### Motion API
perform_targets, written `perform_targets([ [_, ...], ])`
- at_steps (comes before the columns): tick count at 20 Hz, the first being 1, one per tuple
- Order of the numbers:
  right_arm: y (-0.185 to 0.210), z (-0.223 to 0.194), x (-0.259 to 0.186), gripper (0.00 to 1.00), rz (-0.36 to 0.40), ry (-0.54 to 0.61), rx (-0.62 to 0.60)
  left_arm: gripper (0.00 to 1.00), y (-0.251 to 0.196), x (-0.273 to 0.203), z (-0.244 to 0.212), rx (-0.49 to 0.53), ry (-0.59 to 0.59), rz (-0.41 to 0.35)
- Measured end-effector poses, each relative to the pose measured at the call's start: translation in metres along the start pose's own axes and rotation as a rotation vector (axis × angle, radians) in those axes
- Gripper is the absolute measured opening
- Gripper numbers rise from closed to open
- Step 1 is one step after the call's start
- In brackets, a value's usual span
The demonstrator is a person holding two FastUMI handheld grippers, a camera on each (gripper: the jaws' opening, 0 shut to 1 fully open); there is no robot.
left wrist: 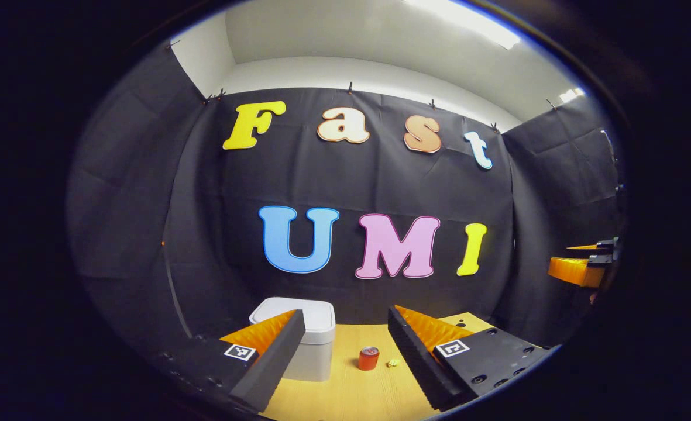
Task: Press the lid of the desktop garbage bin to open it, pick up the crumpled paper on the desktop and throw it into the bin, then pick up the pop can on the desktop and drop it into the bin, and finally close the garbage bin lid.
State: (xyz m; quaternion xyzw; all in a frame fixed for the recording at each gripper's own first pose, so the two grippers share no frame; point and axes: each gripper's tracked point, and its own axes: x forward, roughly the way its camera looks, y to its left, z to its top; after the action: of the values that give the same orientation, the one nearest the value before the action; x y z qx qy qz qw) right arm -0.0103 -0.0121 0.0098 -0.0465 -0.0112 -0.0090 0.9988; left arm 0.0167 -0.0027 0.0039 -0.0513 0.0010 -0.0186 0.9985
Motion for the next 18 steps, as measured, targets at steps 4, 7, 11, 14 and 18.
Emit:
perform_targets([
  [4,-0.002,-0.002,-0.003,0.97,-0.002,0.008,-0.004,0.95,0.004,0.000,0.004,0.019,-0.005,0.006],
  [7,-0.003,-0.001,-0.004,0.97,-0.003,0.009,-0.001,0.95,0.010,-0.004,0.011,0.037,-0.017,0.023],
  [11,-0.002,0.000,-0.003,0.97,-0.003,0.005,0.001,0.95,0.017,-0.011,0.006,0.029,-0.004,0.035],
  [14,0.001,-0.003,-0.002,0.96,0.002,0.013,0.012,0.95,0.025,-0.014,0.005,0.030,0.003,0.051],
  [18,0.003,-0.003,-0.002,0.96,0.001,0.020,0.008,0.95,0.034,-0.015,0.003,0.025,0.014,0.062],
])
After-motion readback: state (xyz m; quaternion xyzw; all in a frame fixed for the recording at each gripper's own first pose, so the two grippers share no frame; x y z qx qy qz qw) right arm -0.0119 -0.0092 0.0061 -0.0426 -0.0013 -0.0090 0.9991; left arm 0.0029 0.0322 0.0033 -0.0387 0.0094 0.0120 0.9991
